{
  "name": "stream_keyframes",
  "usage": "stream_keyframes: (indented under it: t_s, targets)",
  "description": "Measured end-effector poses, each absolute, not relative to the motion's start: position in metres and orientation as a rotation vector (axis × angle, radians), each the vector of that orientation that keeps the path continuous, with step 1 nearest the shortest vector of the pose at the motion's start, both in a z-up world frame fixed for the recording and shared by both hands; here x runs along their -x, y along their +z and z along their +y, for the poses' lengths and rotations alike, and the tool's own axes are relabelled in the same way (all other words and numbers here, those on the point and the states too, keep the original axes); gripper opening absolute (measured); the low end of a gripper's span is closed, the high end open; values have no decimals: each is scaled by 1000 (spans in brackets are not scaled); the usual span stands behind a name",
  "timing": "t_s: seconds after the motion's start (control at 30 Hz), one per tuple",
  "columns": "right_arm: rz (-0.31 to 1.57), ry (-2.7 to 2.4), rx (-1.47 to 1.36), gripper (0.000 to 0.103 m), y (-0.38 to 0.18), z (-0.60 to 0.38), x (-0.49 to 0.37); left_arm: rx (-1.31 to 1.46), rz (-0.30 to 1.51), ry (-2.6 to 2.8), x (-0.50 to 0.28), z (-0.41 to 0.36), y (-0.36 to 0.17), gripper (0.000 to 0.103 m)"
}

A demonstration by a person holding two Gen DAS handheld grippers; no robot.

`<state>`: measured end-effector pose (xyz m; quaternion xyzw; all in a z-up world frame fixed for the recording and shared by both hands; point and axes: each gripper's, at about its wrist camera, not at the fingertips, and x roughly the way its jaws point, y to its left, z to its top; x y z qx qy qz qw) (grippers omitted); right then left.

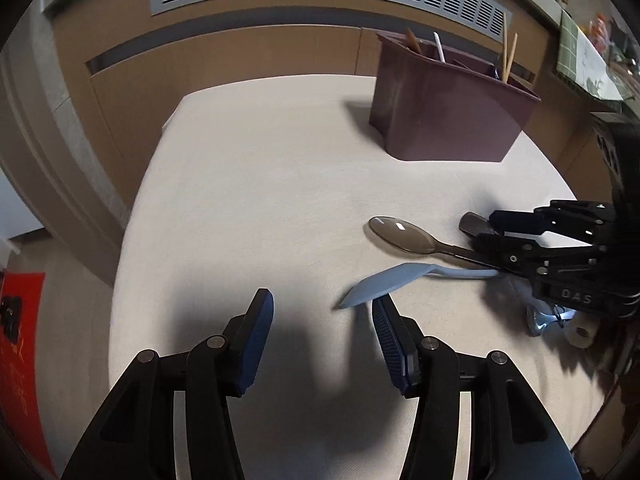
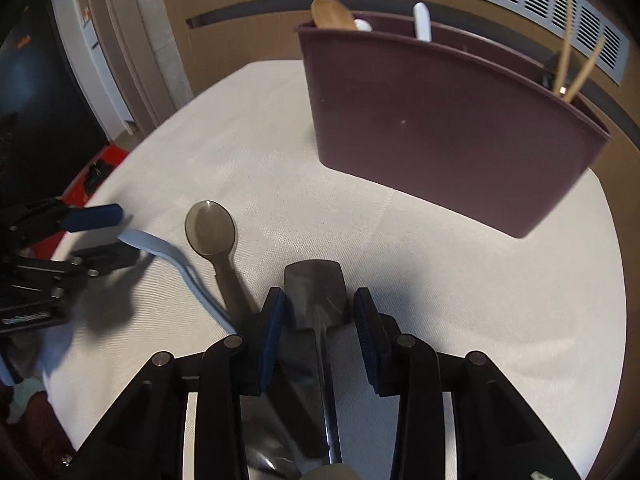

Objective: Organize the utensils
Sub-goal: 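Grasp the dark spatula handle with the right tool while the left tool reaches toward the brown spoon, then close the left tool on the brown translucent spoon's handle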

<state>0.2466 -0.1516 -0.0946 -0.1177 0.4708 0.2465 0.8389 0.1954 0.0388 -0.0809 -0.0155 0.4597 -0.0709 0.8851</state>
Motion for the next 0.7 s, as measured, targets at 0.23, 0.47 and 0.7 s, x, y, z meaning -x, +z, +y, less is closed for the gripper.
stream_keyframes:
  t_s: [0.23, 0.47, 0.7]
  targets:
    - [970, 495, 285, 29, -94, -155, -243, 55, 933, -124, -186, 45, -70, 53]
    - [972, 351, 201, 29, -94, -206, -248, 110, 957, -204, -180, 34, -67, 53]
    - [943, 285, 139, 29, -89, -249, -231, 123, 1016, -360, -178, -14, -71, 53]
